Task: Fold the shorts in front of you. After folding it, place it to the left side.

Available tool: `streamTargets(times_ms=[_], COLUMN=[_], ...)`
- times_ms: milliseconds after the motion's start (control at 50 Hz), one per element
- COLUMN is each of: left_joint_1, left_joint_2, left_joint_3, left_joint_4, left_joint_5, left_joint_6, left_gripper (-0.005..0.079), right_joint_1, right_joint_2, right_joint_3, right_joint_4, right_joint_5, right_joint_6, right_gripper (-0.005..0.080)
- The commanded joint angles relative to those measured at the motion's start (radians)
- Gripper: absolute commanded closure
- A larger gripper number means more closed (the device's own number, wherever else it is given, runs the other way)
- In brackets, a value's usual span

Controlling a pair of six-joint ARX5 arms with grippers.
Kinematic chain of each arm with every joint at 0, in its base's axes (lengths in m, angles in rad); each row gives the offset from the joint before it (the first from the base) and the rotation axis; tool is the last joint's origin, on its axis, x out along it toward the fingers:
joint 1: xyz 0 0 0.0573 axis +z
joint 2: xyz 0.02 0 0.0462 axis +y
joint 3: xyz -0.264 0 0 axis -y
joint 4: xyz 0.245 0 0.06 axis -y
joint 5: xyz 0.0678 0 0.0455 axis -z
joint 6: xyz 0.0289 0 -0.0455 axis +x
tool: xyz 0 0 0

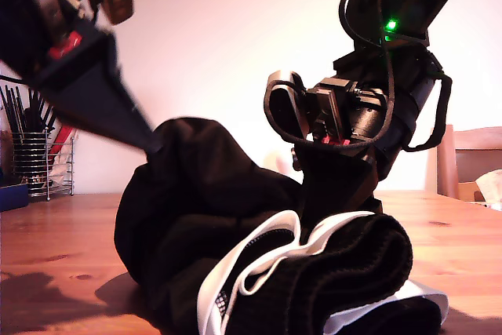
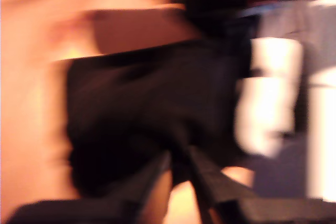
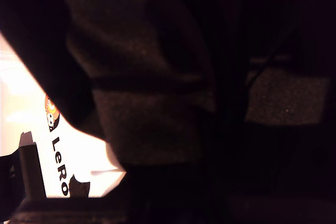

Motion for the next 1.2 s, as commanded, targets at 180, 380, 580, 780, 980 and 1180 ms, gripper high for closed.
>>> streamTargets(times_ms=[180, 380, 580, 780, 980, 1180], left_joint_1=[0.003, 0.024, 0.064, 0.054, -0.019, -0.031], left_joint_2=[-0.004, -0.042, -0.107, -0.164, -0.165, -0.085], left_joint_3=[0.002, 0.002, 0.002, 0.002, 0.002, 0.002], left_joint_4=[0.158, 0.141, 0.145, 0.043, -0.049, -0.01], left_joint_5=[-0.108, -0.117, -0.087, -0.011, 0.028, 0.075], left_joint_6=[-0.14, -0.162, -0.169, -0.203, -0.154, -0.097], left_gripper=[0.0335, 0.0335, 0.033, 0.0379, 0.0755, 0.0759], right_joint_1=[-0.003, -0.003, -0.003, -0.003, -0.003, -0.003], right_joint_2=[0.031, 0.031, 0.031, 0.031, 0.031, 0.031], right_joint_3=[-0.019, -0.019, -0.019, -0.019, -0.019, -0.019], right_joint_4=[0.006, 0.006, 0.007, 0.015, 0.016, 0.026], right_joint_5=[0.003, 0.003, 0.003, 0.003, 0.003, 0.003], right_joint_6=[0.001, 0.001, 0.001, 0.001, 0.001, 0.001], right_gripper=[0.0765, 0.0765, 0.0765, 0.0765, 0.0765, 0.0765])
